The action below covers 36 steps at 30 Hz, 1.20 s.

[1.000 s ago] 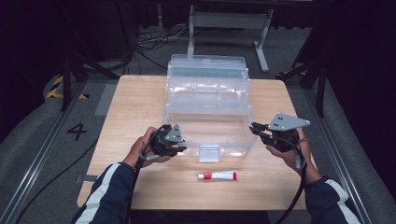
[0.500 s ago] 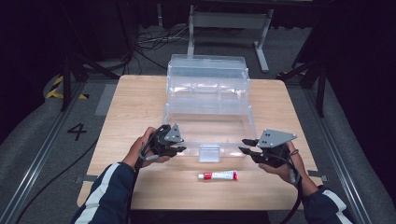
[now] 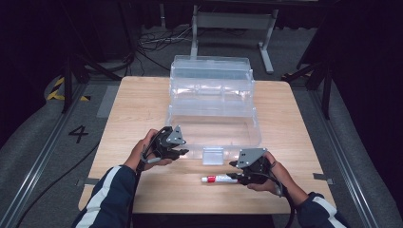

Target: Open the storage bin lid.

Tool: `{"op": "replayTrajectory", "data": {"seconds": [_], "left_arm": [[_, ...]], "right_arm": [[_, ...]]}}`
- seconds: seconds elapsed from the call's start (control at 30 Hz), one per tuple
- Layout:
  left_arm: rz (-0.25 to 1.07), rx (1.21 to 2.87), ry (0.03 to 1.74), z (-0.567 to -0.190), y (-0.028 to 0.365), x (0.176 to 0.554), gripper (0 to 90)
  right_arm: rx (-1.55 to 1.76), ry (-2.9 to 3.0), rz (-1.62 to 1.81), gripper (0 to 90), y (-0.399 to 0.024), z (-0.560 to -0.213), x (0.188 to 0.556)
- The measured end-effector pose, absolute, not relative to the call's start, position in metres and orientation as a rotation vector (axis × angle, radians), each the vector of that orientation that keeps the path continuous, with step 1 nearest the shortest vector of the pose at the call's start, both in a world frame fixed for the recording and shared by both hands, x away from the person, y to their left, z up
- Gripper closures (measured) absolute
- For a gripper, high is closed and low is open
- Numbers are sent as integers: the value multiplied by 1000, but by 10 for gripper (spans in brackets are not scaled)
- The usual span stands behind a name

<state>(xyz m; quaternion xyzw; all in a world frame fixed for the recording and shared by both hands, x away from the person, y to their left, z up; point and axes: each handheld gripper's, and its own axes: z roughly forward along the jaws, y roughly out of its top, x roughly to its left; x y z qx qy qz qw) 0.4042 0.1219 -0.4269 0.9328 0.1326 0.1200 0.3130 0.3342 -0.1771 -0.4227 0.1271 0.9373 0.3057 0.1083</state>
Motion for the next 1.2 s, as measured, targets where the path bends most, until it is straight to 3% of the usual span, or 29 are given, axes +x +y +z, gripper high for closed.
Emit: {"op": "replayTrajectory", "data": {"seconds": [0.63, 0.93, 1.2], "left_arm": [[314, 2464, 361, -427, 124, 405, 616], [325, 2462, 372, -426, 121, 404, 584], [329, 2458, 346, -422, 115, 399, 500]], "right_arm": [[340, 2906, 763, 554, -161, -461, 345], [304, 2932, 750, 606, -152, -465, 347], [314, 2984, 735, 664, -156, -464, 348]]}}
